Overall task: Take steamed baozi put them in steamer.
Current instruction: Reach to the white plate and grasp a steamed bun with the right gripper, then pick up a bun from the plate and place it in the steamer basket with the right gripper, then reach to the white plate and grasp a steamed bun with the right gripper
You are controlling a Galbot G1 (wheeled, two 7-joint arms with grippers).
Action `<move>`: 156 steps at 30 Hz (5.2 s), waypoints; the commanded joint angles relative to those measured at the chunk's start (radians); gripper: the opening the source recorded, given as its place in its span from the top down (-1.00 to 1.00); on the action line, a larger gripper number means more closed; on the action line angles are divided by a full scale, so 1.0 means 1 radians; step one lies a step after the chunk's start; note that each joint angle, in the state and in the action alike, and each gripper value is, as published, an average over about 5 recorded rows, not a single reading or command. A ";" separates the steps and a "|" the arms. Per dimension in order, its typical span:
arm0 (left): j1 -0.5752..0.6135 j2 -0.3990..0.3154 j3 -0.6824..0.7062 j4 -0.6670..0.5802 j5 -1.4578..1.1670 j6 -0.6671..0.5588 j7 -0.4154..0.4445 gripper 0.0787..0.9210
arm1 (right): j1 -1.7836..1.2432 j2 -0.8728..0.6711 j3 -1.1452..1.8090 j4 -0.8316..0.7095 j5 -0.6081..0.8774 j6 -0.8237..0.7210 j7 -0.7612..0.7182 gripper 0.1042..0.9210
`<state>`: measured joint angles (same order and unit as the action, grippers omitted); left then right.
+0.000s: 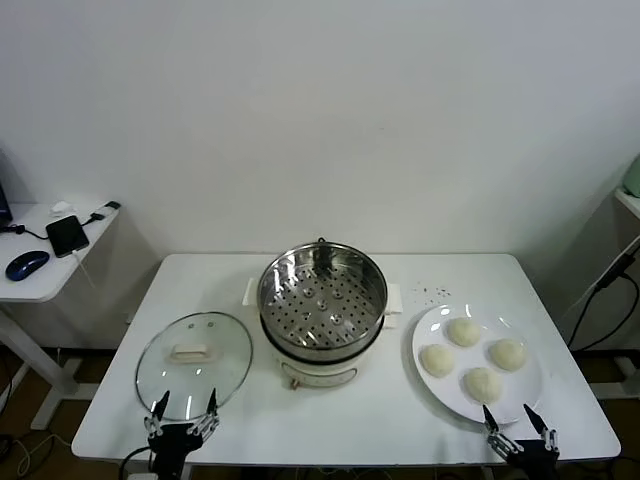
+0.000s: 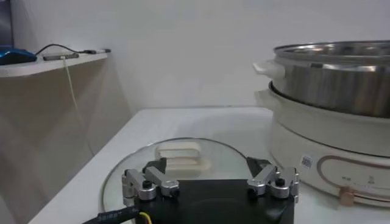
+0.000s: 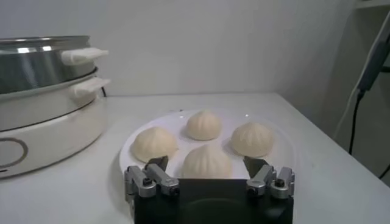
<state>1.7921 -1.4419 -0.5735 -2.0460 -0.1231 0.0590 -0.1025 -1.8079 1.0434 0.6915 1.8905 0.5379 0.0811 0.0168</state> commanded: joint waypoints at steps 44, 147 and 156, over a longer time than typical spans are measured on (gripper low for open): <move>-0.027 -0.008 0.037 0.032 0.033 -0.045 0.033 -0.77 | 2.281 -0.359 -2.217 -0.830 -0.220 -0.231 -1.069 -0.76; 0.007 -0.038 0.168 0.001 0.113 -0.083 0.005 -0.77 | 2.415 0.363 -2.104 -1.083 -0.465 0.747 -1.062 -0.76; 0.009 -0.042 0.188 -0.004 0.133 -0.085 0.006 -0.77 | 2.862 0.047 -2.594 -0.765 0.237 0.375 -1.185 -0.76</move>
<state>1.8006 -1.4840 -0.3963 -2.0479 -0.0008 -0.0259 -0.0956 0.7135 1.3251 -1.5484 0.8780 0.2385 0.7225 -1.0724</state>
